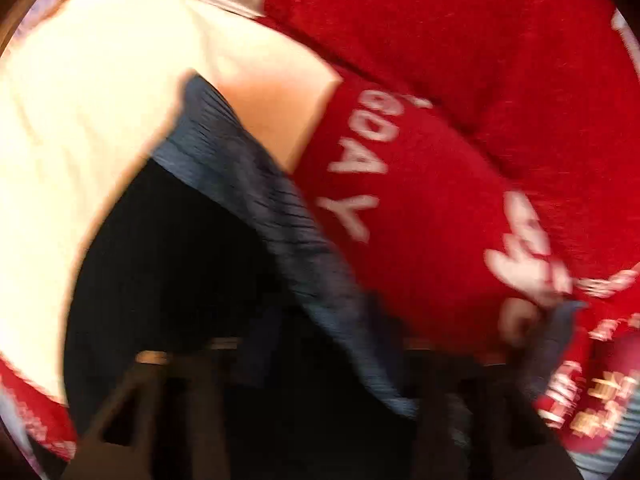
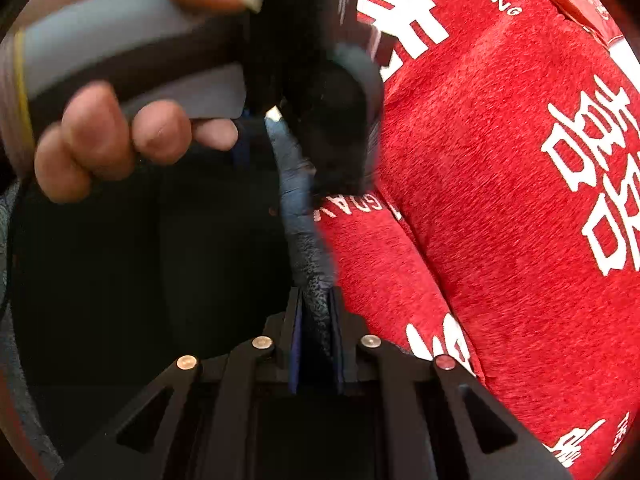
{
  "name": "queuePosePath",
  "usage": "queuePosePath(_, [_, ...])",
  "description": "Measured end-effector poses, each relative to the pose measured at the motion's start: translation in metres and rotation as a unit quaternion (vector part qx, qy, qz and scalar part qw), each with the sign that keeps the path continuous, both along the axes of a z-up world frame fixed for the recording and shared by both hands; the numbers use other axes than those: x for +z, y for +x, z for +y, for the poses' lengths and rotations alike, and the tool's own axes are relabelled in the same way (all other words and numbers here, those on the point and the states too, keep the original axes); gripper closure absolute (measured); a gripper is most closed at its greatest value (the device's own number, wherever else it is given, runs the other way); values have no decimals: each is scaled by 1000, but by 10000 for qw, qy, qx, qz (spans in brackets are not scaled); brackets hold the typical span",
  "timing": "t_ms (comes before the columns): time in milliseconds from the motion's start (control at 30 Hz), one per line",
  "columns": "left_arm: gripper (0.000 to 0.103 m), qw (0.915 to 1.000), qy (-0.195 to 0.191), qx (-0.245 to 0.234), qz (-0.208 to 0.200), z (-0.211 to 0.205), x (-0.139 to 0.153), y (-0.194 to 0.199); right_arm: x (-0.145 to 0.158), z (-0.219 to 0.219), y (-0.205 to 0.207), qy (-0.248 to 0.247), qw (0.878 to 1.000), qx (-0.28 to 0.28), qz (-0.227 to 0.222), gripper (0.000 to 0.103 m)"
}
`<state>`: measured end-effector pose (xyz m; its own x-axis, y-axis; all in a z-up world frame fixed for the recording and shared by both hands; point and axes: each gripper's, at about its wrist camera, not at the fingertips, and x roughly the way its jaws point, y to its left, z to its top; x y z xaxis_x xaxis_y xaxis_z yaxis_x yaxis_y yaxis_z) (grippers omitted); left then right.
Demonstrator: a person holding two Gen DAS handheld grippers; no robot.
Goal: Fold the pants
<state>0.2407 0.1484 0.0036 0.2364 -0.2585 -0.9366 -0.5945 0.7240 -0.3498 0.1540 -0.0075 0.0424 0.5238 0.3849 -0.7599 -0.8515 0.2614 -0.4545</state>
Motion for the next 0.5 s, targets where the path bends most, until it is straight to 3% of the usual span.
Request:
queuePosePath(100, [88,9993,253,-39,-279,-8,28,-21,17,-11,-9,204,9997,-88,-88,97])
queuePosePath(167, [88,9959,469,-151,-758,-18,56,-48,37,-22,-24,365,9990,-166,-201,97])
queuePosePath(300, [88,9859,524,-319,-1558,-33,96,-110,61,-47,-56,684,9963,-363,-380,97])
queuePosePath(367, [88,9834,393,-324,-1740,-39,100,-149,65,-58,-80,746,9955,-401,-430,97])
queuePosePath(500, [88,9861,26,-214,-1647,-39,73,-204,47,-71,-129,648,9955,-523,-451,99])
